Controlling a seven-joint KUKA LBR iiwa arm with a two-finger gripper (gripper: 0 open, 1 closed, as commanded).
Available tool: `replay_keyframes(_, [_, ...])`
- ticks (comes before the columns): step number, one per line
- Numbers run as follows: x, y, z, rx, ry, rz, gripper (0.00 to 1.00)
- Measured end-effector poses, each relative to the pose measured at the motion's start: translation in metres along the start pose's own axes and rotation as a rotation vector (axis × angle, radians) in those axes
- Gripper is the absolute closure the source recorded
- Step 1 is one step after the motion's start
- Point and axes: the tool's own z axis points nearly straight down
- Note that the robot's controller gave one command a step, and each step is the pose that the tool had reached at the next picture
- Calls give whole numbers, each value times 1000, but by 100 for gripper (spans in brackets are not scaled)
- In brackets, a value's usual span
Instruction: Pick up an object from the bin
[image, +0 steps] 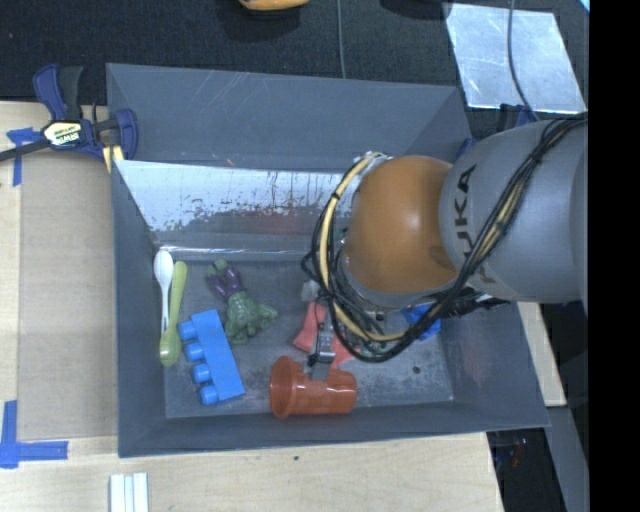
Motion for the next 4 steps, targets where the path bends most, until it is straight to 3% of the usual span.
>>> replay_keyframes(1, [-27, -49, 63, -2, 0, -46, 0])
replay_keyframes(2, [-27, -40, 42, -9, -9, 32, 100])
replay_keyframes(3, [-27, -40, 42, -9, -9, 32, 0])
replay_keyframes(4, [-27, -40, 42, -9, -9, 32, 0])
